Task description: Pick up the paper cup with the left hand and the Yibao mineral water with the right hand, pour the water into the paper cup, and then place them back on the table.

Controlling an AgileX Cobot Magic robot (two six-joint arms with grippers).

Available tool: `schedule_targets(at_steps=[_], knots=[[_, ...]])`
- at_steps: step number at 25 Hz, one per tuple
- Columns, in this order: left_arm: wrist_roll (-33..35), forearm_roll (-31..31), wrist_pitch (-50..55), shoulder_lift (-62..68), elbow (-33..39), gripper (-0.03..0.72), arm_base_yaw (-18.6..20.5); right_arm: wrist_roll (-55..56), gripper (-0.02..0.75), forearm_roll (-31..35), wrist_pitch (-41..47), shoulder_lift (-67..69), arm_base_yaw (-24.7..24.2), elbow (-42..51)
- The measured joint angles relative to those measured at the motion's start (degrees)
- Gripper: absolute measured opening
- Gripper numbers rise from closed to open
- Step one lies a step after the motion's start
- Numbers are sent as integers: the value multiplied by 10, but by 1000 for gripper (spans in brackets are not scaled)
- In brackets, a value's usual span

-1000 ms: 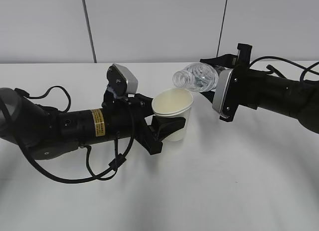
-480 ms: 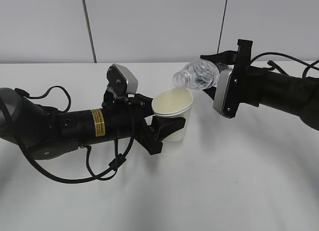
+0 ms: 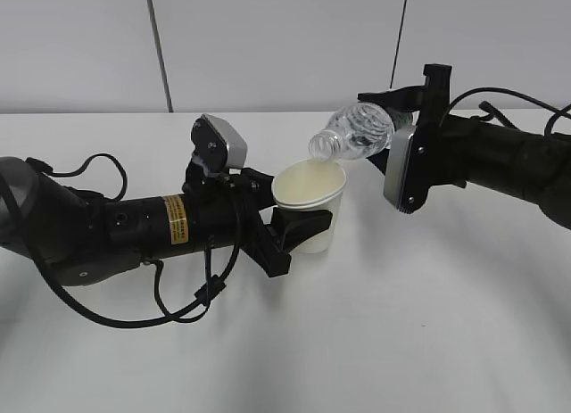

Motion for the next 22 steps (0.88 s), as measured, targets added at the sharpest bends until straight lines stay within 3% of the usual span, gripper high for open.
schedule_targets(at_steps=[22], knots=[[-15,10,0,0,0,416,-3,-66,477,27,0,0,0,0]])
